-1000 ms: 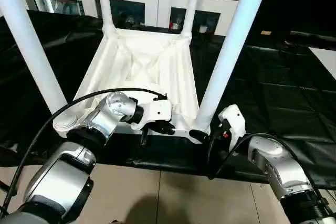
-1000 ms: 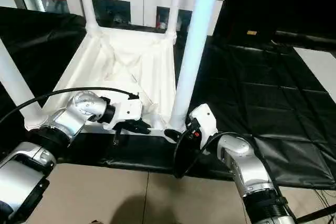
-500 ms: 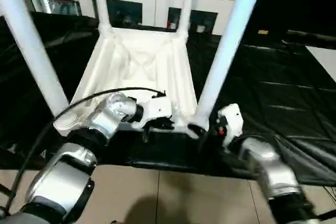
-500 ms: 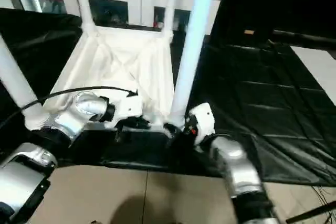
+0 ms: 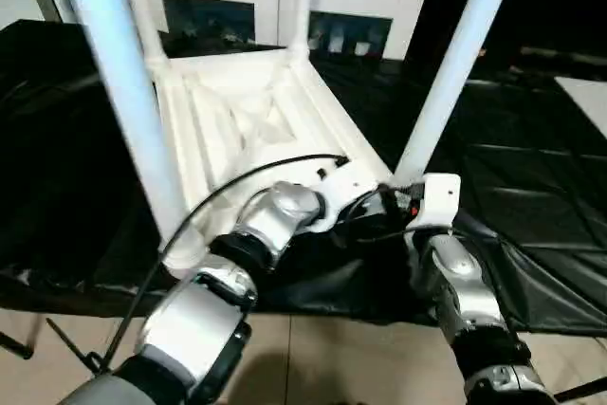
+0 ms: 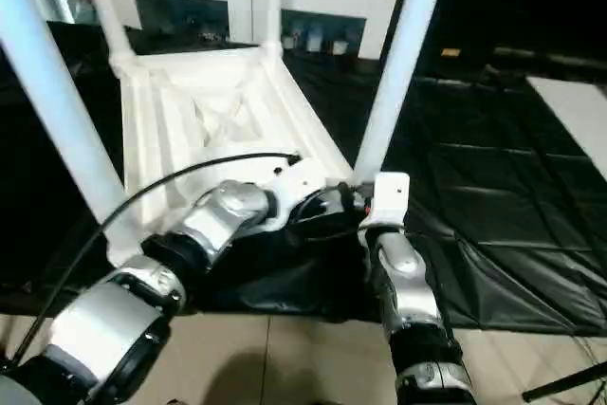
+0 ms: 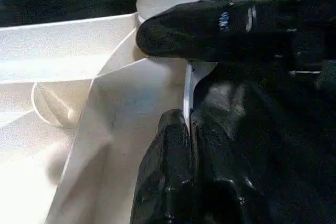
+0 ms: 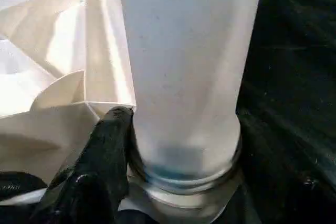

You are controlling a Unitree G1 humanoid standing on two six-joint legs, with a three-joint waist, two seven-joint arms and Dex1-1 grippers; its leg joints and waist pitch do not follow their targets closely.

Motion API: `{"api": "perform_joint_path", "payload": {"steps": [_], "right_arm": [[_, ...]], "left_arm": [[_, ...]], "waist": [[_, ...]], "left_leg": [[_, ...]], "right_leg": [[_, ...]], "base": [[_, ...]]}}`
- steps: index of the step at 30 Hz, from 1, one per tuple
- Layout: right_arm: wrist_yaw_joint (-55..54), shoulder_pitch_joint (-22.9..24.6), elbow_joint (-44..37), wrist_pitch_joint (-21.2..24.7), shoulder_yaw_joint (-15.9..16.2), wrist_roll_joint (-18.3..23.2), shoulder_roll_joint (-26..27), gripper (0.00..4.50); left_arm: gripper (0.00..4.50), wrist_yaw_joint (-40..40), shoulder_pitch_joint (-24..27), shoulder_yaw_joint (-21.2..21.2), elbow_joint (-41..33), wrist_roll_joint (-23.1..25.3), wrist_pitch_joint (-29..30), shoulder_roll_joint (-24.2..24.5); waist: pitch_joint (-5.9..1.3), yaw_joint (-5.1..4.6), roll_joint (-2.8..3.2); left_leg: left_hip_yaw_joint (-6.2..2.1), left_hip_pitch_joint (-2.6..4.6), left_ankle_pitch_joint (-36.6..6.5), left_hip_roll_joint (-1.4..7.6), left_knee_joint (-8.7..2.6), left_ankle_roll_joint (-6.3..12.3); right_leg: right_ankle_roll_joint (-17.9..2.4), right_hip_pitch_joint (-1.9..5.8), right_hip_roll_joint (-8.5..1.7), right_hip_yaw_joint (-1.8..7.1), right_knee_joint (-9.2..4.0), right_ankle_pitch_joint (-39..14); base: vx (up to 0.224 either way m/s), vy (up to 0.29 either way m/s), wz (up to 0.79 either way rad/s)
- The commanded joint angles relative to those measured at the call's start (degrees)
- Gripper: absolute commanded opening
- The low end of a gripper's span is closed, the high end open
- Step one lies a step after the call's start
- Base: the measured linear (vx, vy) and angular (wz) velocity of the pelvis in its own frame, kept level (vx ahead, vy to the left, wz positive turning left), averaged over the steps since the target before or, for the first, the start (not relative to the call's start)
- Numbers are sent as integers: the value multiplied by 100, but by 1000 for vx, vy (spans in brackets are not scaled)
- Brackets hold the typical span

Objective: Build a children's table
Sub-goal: Rotate leg to tighten

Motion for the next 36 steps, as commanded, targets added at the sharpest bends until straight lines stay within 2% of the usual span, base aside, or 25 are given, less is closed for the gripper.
{"api": "perform_joint_path", "payload": {"steps": [1, 2, 4, 5, 7, 8, 10, 11, 14, 16, 18, 19, 20, 21, 22, 23, 25, 27, 29, 31, 34, 35, 36], "right_arm": [[565, -90, -311, -514, 365, 34, 471, 303], [565, -90, -311, -514, 365, 34, 471, 303], [699, -22, -434, -644, 272, 183, 485, 340], [676, 28, -539, -780, 270, 161, 437, 347], [670, 107, -715, -788, 294, 164, 375, 357], [692, 149, -812, -749, 302, 195, 349, 365], [842, 325, -1146, -582, 344, 269, 222, 392], [870, 428, -1310, -574, 363, 243, 144, 392], [1055, 936, -2077, -425, 331, 296, -153, 392], [1150, 1175, -2356, -374, 248, 310, -272, 392], [1253, 1355, -2531, -354, 226, 296, -403, 392], [1598, 1707, -2830, -256, 271, 322, -713, 392], [1678, 1763, -2873, -234, 291, 339, -766, 392], [1861, 1891, -2973, -185, 336, 380, -887, 392], [2293, 2251, -3228, -77, 443, 503, -1209, 392], [2506, 2433, -3336, 11, 444, 638, -1343, 392], [2750, 2729, -3504, 135, 331, 809, -1543, 392], [2778, 2826, -3524, 105, 222, 851, -1593, 392], [2575, 2896, -3455, 87, -115, 916, -1616, 392], [2495, 2888, -3435, 121, -245, 1012, -1634, 392], [2319, 2775, -3399, 106, -364, 1077, -1599, 392], [2301, 2753, -3394, 112, -376, 1095, -1586, 392], [2284, 2717, -3388, 119, -377, 1106, -1567, 392]], "left_arm": [[0, 478, -18, 10, 163, 108, 8, -44], [0, 478, -18, 10, 163, 108, 8, -44], [0, 417, -15, 1, 214, 150, -46, 39], [0, 362, -11, -9, 256, 175, -78, 106], [0, 288, 11, -28, 266, 191, -120, 162], [0, 253, 24, -46, 267, 204, -154, 189], [0, 115, 70, -92, 275, 230, -203, 265], [0, 37, 97, -109, 273, 234, -233, 296], [0, -481, 243, -263, 228, 297, -522, 463], [0, -786, 322, -373, 190, 355, -793, 566], [0, -1068, 390, -460, 136, 380, -1008, 653], [0, -1435, 475, -580, 64, 428, -1248, 810], [0, -1450, 480, -592, 61, 440, -1275, 832], [0, -1486, 489, -618, 55, 466, -1337, 884], [0, -1756, 518, -665, 21, 469, -1593, 1019], [0, -1897, 536, -656, -6, 434, -1673, 1075], [0, -2308, 591, -641, -95, 329, -1905, 1204], [0, -2437, 613, -649, -139, 307, -2005, 1266], [0, -2691, 660, -669, -257, 263, -2241, 1405], [0, -2919, 712, -680, -354, 182, -2376, 1462], [0, -3302, 885, -702, -602, 31, -2603, 1526], [0, -3358, 914, -708, -638, 15, -2636, 1539], [0, -3430, 962, -729, -691, 9, -2689, 1573]], "waist": [[-406, 21, -38], [-413, 29, -22], [-408, 27, -26], [-396, 22, -2], [-377, -44, -24], [-364, -55, -19], [-357, -80, -12], [-353, -84, -12], [-345, -46, -16], [-364, -19, -15], [-340, 17, -31], [-337, 40, -26], [-337, 40, -26], [-314, 63, -19], [-305, 104, -29], [-295, 107, -36], [-298, 116, -43], [-284, 114, -60], [-270, 105, -62], [-262, 109, -53], [-278, 110, -48], [-279, 108, -104], [-289, 126, -78]], "left_leg": [[43, -6, -1015, 50, -382, 494], [41, 8, -905, 59, -373, 572], [52, 16, -859, 63, -369, 662], [41, 12, -960, 73, -384, 687], [12, -44, -1165, 72, -422, 596], [11, -18, -1305, 70, -436, 531], [24, 38, -1497, 75, -430, 468], [30, 42, -1526, 73, -429, 466], [26, 35, -1460, 80, -439, 503], [33, 42, -1389, 85, -430, 541], [38, 51, -1484, 87, -438, 547], [30, 53, -1507, 99, -452, 554], [30, 53, -1507, 99, -452, 554], [48, 93, -1682, 110, -452, 551], [31, 85, -1912, 118, -471, 519], [33, 80, -1974, 116, -474, 506], [13, 66, -2080, 115, -488, 468], [3, 63, -2201, 112, -496, 417], [-11, 82, -2315, 112, -503, 335], [-13, 104, -2374, 111, -500, 298], [-28, 85, -2317, 122, -518, 247], [-24, 77, -2288, 126, -516, 259], [-25, 72, -2183, 131, -520, 275]], "right_leg": [[-1282, 326, -214, 159, -307, -1040], [-1363, 334, -212, 157, -281, -843], [-1448, 336, -211, 155, -273, -698], [-1454, 342, -228, 150, -276, -798], [-1311, 378, -215, 132, -291, -1135], [-1194, 365, -212, 132, -341, -1449], [-1174, 321, -209, 156, -385, -1689], [-1201, 311, -203, 168, -381, -1631], [-1162, 327, -201, 170, -381, -1522], [-1235, 322, -201, 176, -354, -1339], [-1209, 314, -199, 177, -382, -1478], [-1193, 323, -204, 183, -382, -1493], [-1193, 323, -204, 183, -382, -1493], [-1204, 279, -195, 189, -408, -1586], [-1106, 303, -207, 188, -429, -1854], [-1056, 292, -207, 192, -440, -1968], [-980, 293, -228, 191, -459, -2188], [-892, 270, -236, 184, -488, -2495], [-794, 236, -249, 178, -528, -2863], [-744, 201, -248, 176, -554, -3037], [-757, 211, -251, 180, -525, -2896], [-780, 217, -251, 180, -518, -2825], [-836, 226, -257, 185, -485, -2649]], "base": [[0, 0, 0], [0, 0, 0], [0, 0, 0], [0, 0, 0], [0, 0, 0], [0, 0, 0], [0, 0, 0], [0, 0, 0], [0, 0, 0], [0, 0, 0], [0, 0, 0], [0, 0, 0], [0, 0, 0], [0, 0, 0], [0, 0, 0], [0, 0, 0], [0, 0, 0], [0, 0, 0], [0, 0, 0], [0, 0, 0], [0, 0, 0], [0, 0, 0], [0, 0, 0]]}}
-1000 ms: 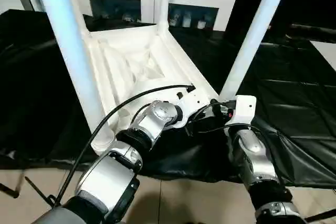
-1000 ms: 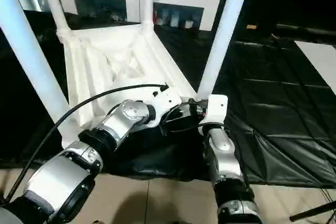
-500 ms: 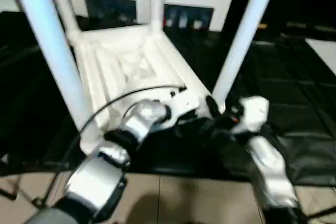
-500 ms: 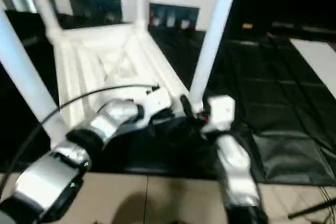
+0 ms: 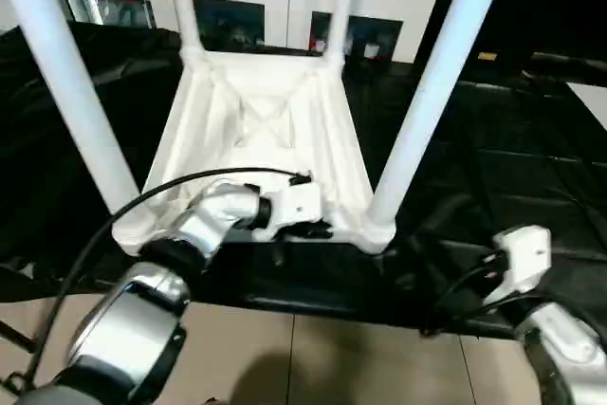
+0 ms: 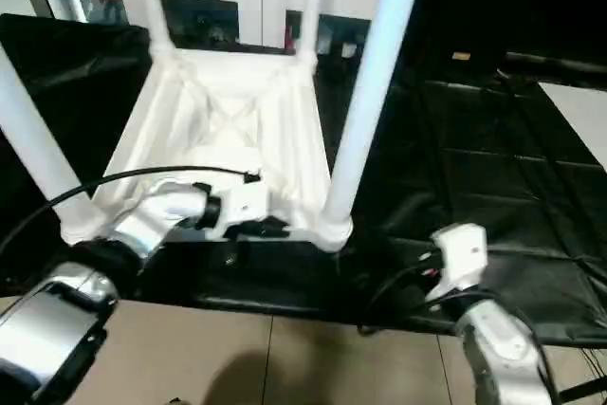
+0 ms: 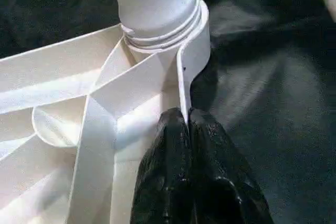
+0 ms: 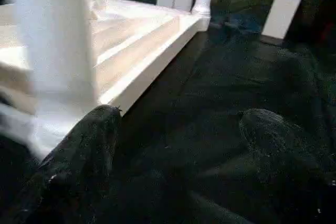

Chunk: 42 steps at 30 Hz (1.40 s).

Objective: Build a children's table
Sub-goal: Rotate leg to tighten

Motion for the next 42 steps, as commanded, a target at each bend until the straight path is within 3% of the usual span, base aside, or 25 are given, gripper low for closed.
{"api": "perform_joint_path", "payload": {"steps": [1, 2, 6, 7, 11, 12, 15, 16, 17, 19, 21, 24, 26, 27, 28, 29, 30, 32, 33, 34, 35, 36, 39, 41, 42], "right_arm": [[-68, -106, -57, 86, -101, 87, 10, 392], [-71, -154, -66, 105, -68, 68, 70, 392], [-73, -212, -65, 119, 30, -3, 165, 392], [-91, -240, -35, 113, 66, -37, 190, 392], [-208, -298, -21, 149, 169, -74, 269, 392], [-240, -298, -42, 150, 196, -90, 290, 399], [-372, -270, -157, 207, 193, -58, 432, 399], [-421, -231, -201, 209, 162, -55, 489, 399], [-461, -220, -211, 200, 150, -62, 507, 399], [-586, -182, -242, 163, 113, -93, 555, 399], [-711, -164, -274, 164, 40, -55, 617, 399], [-955, -58, -411, 137, -64, -65, 708, 399], [-1003, 12, -497, 133, -57, -89, 730, 399], [-1010, 62, -563, 136, -45, -92, 743, 399], [-1028, 136, -670, 122, -43, -91, 766, 399], [-1055, 205, -765, 113, -45, -81, 790, 399], [-1106, 282, -878, 103, -62, -71, 816, 399], [-1116, 292, -894, 102, -68, -69, 821, 399], [-1257, 453, -1137, 98, -145, -33, 892, 399], [-1285, 490, -1191, 97, -152, -31, 906, 399], [-1372, 592, -1365, 136, -153, -6, 946, 399], [-1414, 640, -1465, 230, -129, 13, 955, 399], [-1468, 690, -1581, 285, -53, -112, 942, 399], [-1498, 669, -1573, 312, -42, -174, 931, 399], [-1521, 650, -1582, 350, -54, -161, 935, 399]], "left_arm": [[0, -412, 184, -393, -13, 170, -120, -75], [0, -521, 268, -399, -108, 164, -194, 16], [0, -639, 374, -354, -272, 96, -228, 146], [0, -653, 414, -337, -345, 69, -214, 191], [0, -378, 557, -196, -589, 15, -245, 284], [43, -308, 601, -126, -653, -38, -238, 290], [61, -576, 943, 267, -1317, -702, 64, 364], [74, -640, 1125, 370, -1694, -909, 134, 432], [74, -634, 1198, 417, -1861, -990, 182, 462], [99, -588, 1389, 533, -2290, -1179, 278, 540], [104, -568, 1524, 591, -2589, -1290, 297, 623], [142, -358, 1948, 866, -3563, -1679, 634, 776], [168, -165, 2157, 1065, -4035, -1901, 920, 761], [168, -40, 2271, 1172, -4273, -2008, 1096, 740], [178, 111, 2445, 1308, -4585, -2171, 1337, 725], [185, 293, 2622, 1440, -4881, -2296, 1568, 707], [192, 604, 2827, 1610, -5185, -2418, 1731, 647], [206, 666, 2862, 1639, -5227, -2429, 1740, 623], [214, 1606, 3466, 2052, -5933, -2627, 1876, 260], [225, 1797, 3614, 2125, -6063, -2564, 1808, 185], [225, 2412, 4047, 2332, -6367, -2303, 1775, -91], [235, 2802, 4251, 2454, -6464, -2096, 1800, -292], [247, 3487, 4529, 2626, -6692, -2124, 2216, -690], [247, 3788, 4575, 2601, -6780, -2148, 2477, -844], [247, 3884, 4582, 2562, -6819, -2152, 2560, -894]], "waist": [[-294, -12, -34], [-299, -8, -76], [-321, 9, -68], [-321, 17, -89], [-331, 16, -104], [-327, 10, -107], [-324, -3, -111], [-330, -6, -174], [-338, -7, -143], [-329, -30, -141], [-320, -45, -178], [-301, -43, -125], [-300, -41, -139], [-298, -34, -88], [-300, -41, -81], [-289, -56, -94], [-288, -49, -50], [-280, -64, -91], [-280, -71, -48], [-260, -97, -87], [-265, -93, -35], [-244, -140, -68], [-258, -171, -9], [-234, -191, -55], [-226, -179, -46]], "left_leg": [[2, 37, -2156, 131, -484, 281], [14, 38, -2122, 135, -478, 283], [28, 36, -1838, 142, -471, 314], [33, 29, -1762, 142, -469, 319], [38, 22, -1675, 142, -464, 319], [41, 15, -1678, 138, -465, 321], [40, 6, -1704, 127, -471, 281], [38, -25, -1539, 136, -477, 286], [44, 2, -1544, 146, -472, 285], [53, 21, -1532, 162, -475, 263], [69, 46, -1618, 156, -473, 235], [69, 55, -1721, 150, -489, 116], [81, 50, -1725, 155, -488, 86], [80, 63, -1785, 149, -487, 76], [74, 53, -1833, 151, -491, 50], [75, 42, -1933, 141, -497, 35], [70, 52, -2026, 139, -497, 5], [74, 43, -2081, 140, -496, 7], [55, 26, -2179, 155, -496, -39], [53, -8, -2219, 153, -506, -16], [45, 24, -2380, 145, -496, -7], [48, -19, -2373, 136, -496, 21], [32, 28, -2579, 113, -475, -17], [21, 40, -2758, 87, -457, -16], [8, 42, -2783, 77, -456, -19]], "right_leg": [[-897, 187, -251, 179, -469, -2488], [-944, 191, -243, 178, -453, -2335], [-1065, 213, -245, 193, -370, -1866], [-1082, 225, -245, 192, -351, -1765], [-1084, 244, -252, 194, -325, -1638], [-1069, 242, -246, 196, -330, -1661], [-1022, 243, -246, 200, -330, -1819], [-1044, 260, -254, 207, -292, -1763], [-1055, 237, -246, 210, -295, -1721], [-1137, 209, -216, 214, -271, -1470], [-1108, 191, -189, 215, -281, -1428], [-1073, 196, -177, 230, -265, -1423], [-1065, 205, -171, 243, -254, -1350], [-1058, 193, -168, 246, -258, -1384], [-1043, 206, -162, 247, -259, -1380], [-998, 204, -151, 245, -278, -1505], [-943, 196, -149, 251, -288, -1616], [-905, 190, -138, 250, -312, -1670], [-864, 208, -144, 249, -298, -1703], [-828, 220, -143, 243, -325, -1814], [-707, 188, -130, 236, -364, -2149], [-601, 187, -110, 244, -395, -2204], [-339, 130, -83, 245, -446, -2625], [-180, 83, -59, 221, -503, -3003], [-136, 75, -62, 214, -527, -3113]], "base": [[0, 0, 0], [0, 0, 0], [0, 0, 0], [0, 0, 0], [0, 0, 0], [0, 0, 0], [0, 0, 0], [0, 0, 0], [0, 0, 0], [0, 0, 0], [0, 0, 0], [0, 0, 0], [0, 0, 0], [0, 0, 0], [0, 0, 0], [0, 0, 0], [0, 0, 0], [0, 0, 0], [0, 0, 0], [0, 0, 0], [0, 0, 0], [0, 0, 0], [0, 0, 0], [0, 0, 0], [0, 0, 0]]}}
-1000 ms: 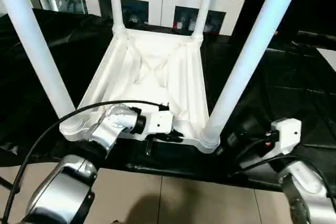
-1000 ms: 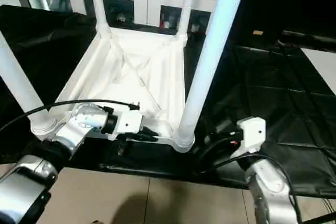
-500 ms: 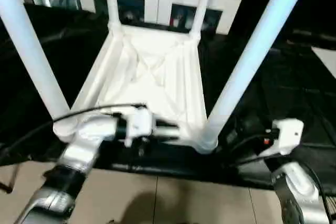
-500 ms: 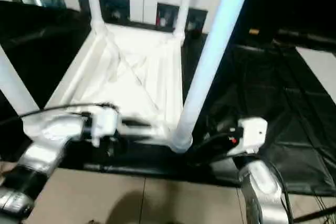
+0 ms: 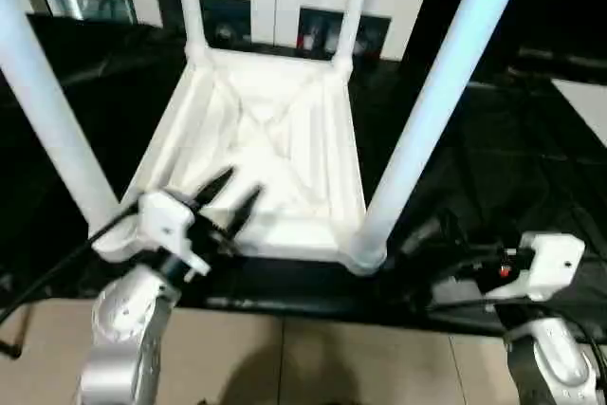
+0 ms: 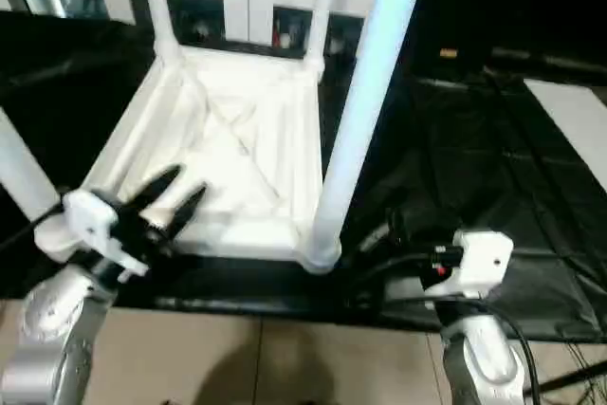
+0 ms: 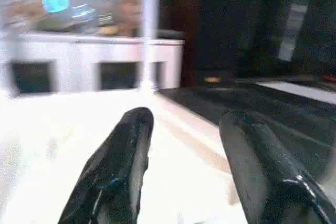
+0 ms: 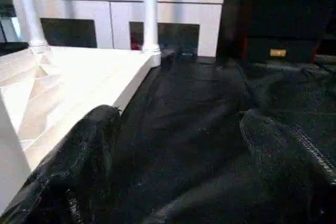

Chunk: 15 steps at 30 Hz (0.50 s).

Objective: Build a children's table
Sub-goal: Rotate leg to tighten

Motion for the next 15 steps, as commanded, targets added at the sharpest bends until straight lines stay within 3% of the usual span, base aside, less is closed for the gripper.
{"api": "perform_joint_path", "payload": {"steps": [1, 8, 9, 10, 13, 14, 15], "right_arm": [[-77, -58, -128, 182, -29, -3, -35, 399], [-27, -153, -230, 368, 131, -37, -108, 399], [-28, -157, -236, 375, 134, -44, -107, 399], [-33, -173, -259, 412, 144, -60, -99, 399], [-19, -218, -248, 509, 165, -69, -103, 399], [-17, -235, -237, 535, 172, -71, -104, 399], [-17, -235, -237, 535, 172, -71, -104, 399]], "left_arm": [[247, 312, -6, -139, -211, 4, 276, -123], [247, 666, 72, -241, -407, 207, 457, -303], [247, 688, 77, -245, -425, 203, 482, -304], [247, 753, 107, -272, -507, 186, 579, -299], [247, 848, 150, -358, -646, 281, 699, -222], [247, 891, 146, -357, -658, 296, 740, -213], [247, 891, 146, -357, -658, 296, 740, -213]], "waist": [[-208, -40, 28], [-213, -88, 48], [-214, -92, 48], [-218, -112, -6], [-223, -123, 23], [-233, -133, -7], [-232, -135, 7]], "left_leg": [[-21, 42, -2842, 61, -425, 0], [-68, -8, -2878, 38, -421, -26], [-69, -13, -2873, 38, -422, -26], [-63, -7, -2878, 33, -404, -9], [-77, -11, -2839, 50, -414, 5], [-78, -30, -2790, 53, -411, 10], [-77, -24, -2778, 56, -417, 14]], "right_leg": [[-54, 84, -92, 110, -585, -3314], [136, 98, -94, 76, -612, -3470], [140, 98, -95, 76, -612, -3480], [139, 83, -87, 74, -618, -3499], [80, 83, -95, 86, -587, -3360], [46, 100, -97, 89, -553, -3246], [21, 96, -91, 95, -555, -3179]], "base": [[0, 0, 0], [0, 0, 0], [0, 0, 0], [0, 0, 0], [0, 0, 0], [0, 0, 0], [0, 0, 0]]}}
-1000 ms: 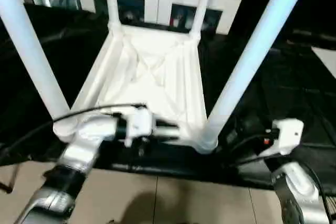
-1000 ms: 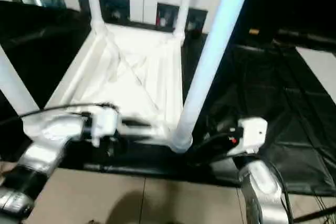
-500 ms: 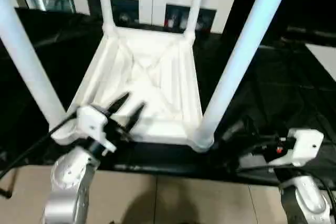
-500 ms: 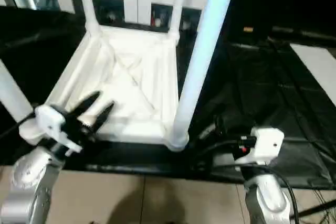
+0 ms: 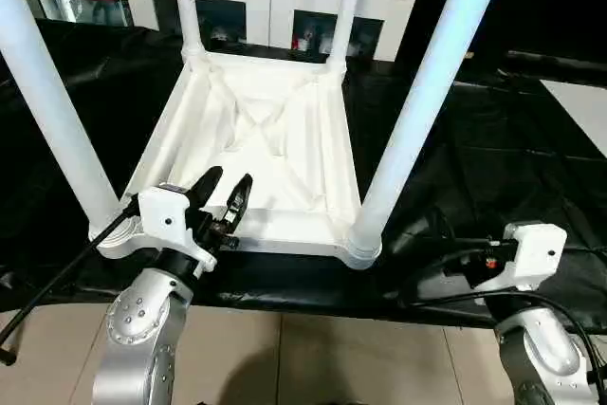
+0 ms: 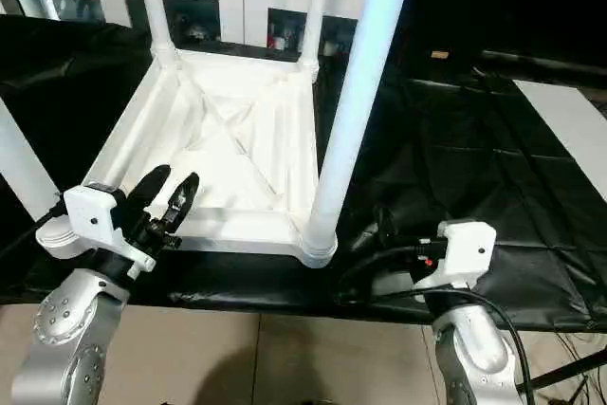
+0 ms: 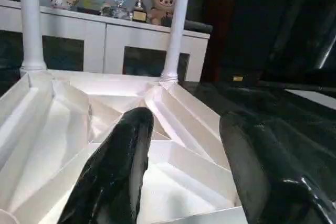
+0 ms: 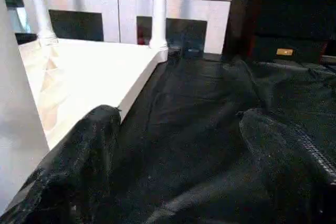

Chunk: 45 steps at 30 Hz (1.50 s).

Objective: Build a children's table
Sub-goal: Rotate leg to tighten

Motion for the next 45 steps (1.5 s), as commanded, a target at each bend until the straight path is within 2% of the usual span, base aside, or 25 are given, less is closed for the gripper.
{"api": "perform_joint_path", "payload": {"steps": [1, 5, 12, 15, 17, 18, 19, 20, 21, 22, 23, 24, 25, 26, 27, 28, 29, 30, 31, 32, 35, 37, 40, 41, 45], "right_arm": [[-13, -76, -147, 132, -2, 8, -55, 399], [-16, -220, -61, 256, 62, 69, -26, 399], [-101, -107, -44, 347, 247, -36, 165, 399], [-126, -69, -69, 391, 316, -85, 189, 399], [-135, -16, -155, 421, 381, -83, 217, 399], [-136, 0, -175, 405, 409, -112, 220, 399], [-145, 0, -178, 403, 410, -130, 237, 399], [-174, 9, -183, 370, 403, -174, 253, 399], [-193, 9, -181, 354, 385, -193, 259, 399], [-255, 18, -202, 382, 308, -164, 276, 399], [-266, 24, -235, 413, 260, -118, 252, 399], [-266, 34, -273, 435, 225, -82, 225, 399], [-264, 35, -277, 435, 219, -79, 215, 399], [-256, 38, -289, 435, 203, -67, 186, 399], [-237, 51, -314, 441, 186, -62, 141, 399], [-219, 70, -344, 472, 193, -95, 77, 399], [-162, 62, -338, 482, 200, -87, 47, 399], [-131, 76, -323, 476, 229, -136, 19, 399], [-91, 108, -324, 460, 253, -155, 5, 399], [-88, 110, -329, 463, 255, -153, 5, 399], [-9, 146, -585, 616, 372, -135, -50, 399], [-59, 177, -634, 507, 201, 100, 83, 416], [83, 197, -483, 206, 216, 137, 92, 433], [183, 251, -410, 23, 279, 105, 86, 433], [457, 279, -225, -316, 473, -17, 55, 450]], "left_arm": [[247, 121, 3, -46, -128, 62, 128, -9], [247, 290, 39, 54, -173, 133, 141, 19], [247, 575, 414, 127, -631, 202, 488, 90], [247, 619, 356, 179, -599, 166, 546, 132], [247, 642, 184, 193, -464, 229, 522, 194], [247, 651, 113, 183, -409, 259, 501, 214], [247, 673, 34, 160, -349, 305, 522, 230], [247, 688, -10, 137, -294, 334, 524, 229], [247, 705, -36, 111, -264, 352, 537, 228], [247, 737, -45, 22, -183, 481, 548, 260], [247, 770, -47, -26, -185, 517, 556, 248], [247, 785, -50, -55, -191, 514, 580, 227], [247, 794, -54, -61, -182, 518, 582, 222], [247, 820, -65, -79, -153, 530, 589, 206], [247, 869, -68, -92, -133, 548, 582, 177], [247, 953, -51, -98, -139, 597, 619, 161], [247, 944, -5, -77, -159, 562, 645, 164], [247, 925, 87, -42, -182, 542, 656, 186], [247, 915, 181, -9, -207, 531, 639, 203], [247, 913, 187, -4, -211, 526, 638, 203], [247, 854, 381, 239, -374, 274, 503, 205], [277, 671, 632, 336, -453, -6, -216, 129], [284, 743, 661, 395, -450, 5, -527, 60], [295, 754, 709, 455, -523, -76, -677, -1], [324, 945, 646, 668, -638, -83, -740, 4]], "waist": [[-212, -12, 20], [-230, 0, -39], [-224, 23, 25], [-252, 57, 27], [-374, 82, 86], [-413, 97, 76], [-432, 122, 176], [-366, 111, 173], [-241, 73, 172], [-212, 49, 255], [-99, -26, 364], [-19, -100, 361], [45, 37, 511], [68, 324, 516], [27, 323, 573], [99, 275, 286], [80, 270, 314], [67, 260, 269], [-1, 298, 363], [31, 265, 438], [-18, 224, 504], [-17, 191, 367], [7, 172, 454], [7, 129, 255], [55, 143, 253]], "left_leg": [[-37, 5, -2785, 58, -470, 23], [-34, -5, -2597, 65, -466, 48], [-20, -9, -2522, 84, -486, 25], [57, -119, -1067, 59, -386, 367], [125, -249, 888, -76, -176, 1058], [149, -283, 910, -122, -132, 1337], [132, -281, 575, -120, -140, 1380], [129, -291, -619, -46, -223, 1265], [101, -152, -2328, 24, -285, 789], [37, -54, -2947, 31, -289, 481], [-79, 112, -3889, 32, -326, 42], [-95, 221, -4363, 67, -382, -27], [-111, -305, -5121, 420, -1090, -37], [70, -408, -5130, 349, -1125, 55], [50, -231, -4970, 415, -1127, 125], [1, 254, -3411, -59, -62, -148], [-49, 188, -2570, -95, 143, -72], [-124, 50, -2059, -59, 114, -23], [-173, -97, -1726, -15, -203, -138], [-181, -121, -2103, 6, -385, -264], [-166, -43, -2319, 43, -458, -157], [-179, -78, -2384, 59, -511, -68], [-190, 27, -2783, 98, -545, -163], [-167, 21, -2900, 109, -552, -164], [-198, 73, -3288, 118, -606, -254]], "right_leg": [[1, 92, -90, 99, -542, -3117], [-39, 113, -105, 109, -499, -2943], [-241, 129, -85, 140, -436, -2240], [-658, 86, -10, 167, -346, -562], [-1170, 18, 107, 67, -203, 1555], [-1301, -21, 111, 24, -238, 1592], [-1323, -7, 87, 12, -271, 1205], [-1167, -37, 56, -18, -414, -290], [-724, -113, 46, -75, -553, -2462], [-437, -136, 29, -120, -598, -3281], [137, -184, 74, -305, -822, -4313], [293, -204, 233, -552, -1046, -4400], [-118, 540, 200, -525, 268, -2658], [-333, 618, 100, -409, 615, -1201], [-228, 557, 6, -136, 682, -1432], [230, -138, -545, 186, -668, -5263], [284, -90, -684, 275, -763, -5869], [256, 52, -746, 301, -758, -6068], [95, 242, -529, 168, -591, -5325], [-9, 256, -291, 28, -484, -4428], [-339, 249, -217, 68, -425, -3255], [-376, 304, -254, 34, -418, -3241], [-413, 250, -242, 54, -467, -3070], [-369, 264, -236, 44, -490, -3027], [-315, 259, -253, 26, -503, -3105]], "base": [[0, 0, 0], [0, 0, 0], [0, 0, 0], [0, 0, 0], [0, 0, 0], [-57, 10, -2], [-57, 10, -2], [-90, 17, -1], [-84, 20, -3], [-84, 20, -3], [-100, 23, -7], [-101, 34, -10], [-101, 34, -10], [-95, -4, -7], [-53, -75, -5], [-53, -75, -5], [0, 0, 0], [-28, 19, -22], [-28, 19, -22], [0, 0, 0], [0, 0, 0], [0, 0, 0], [0, 0, 0], [0, 0, 0], [0, 0, 0]]}}
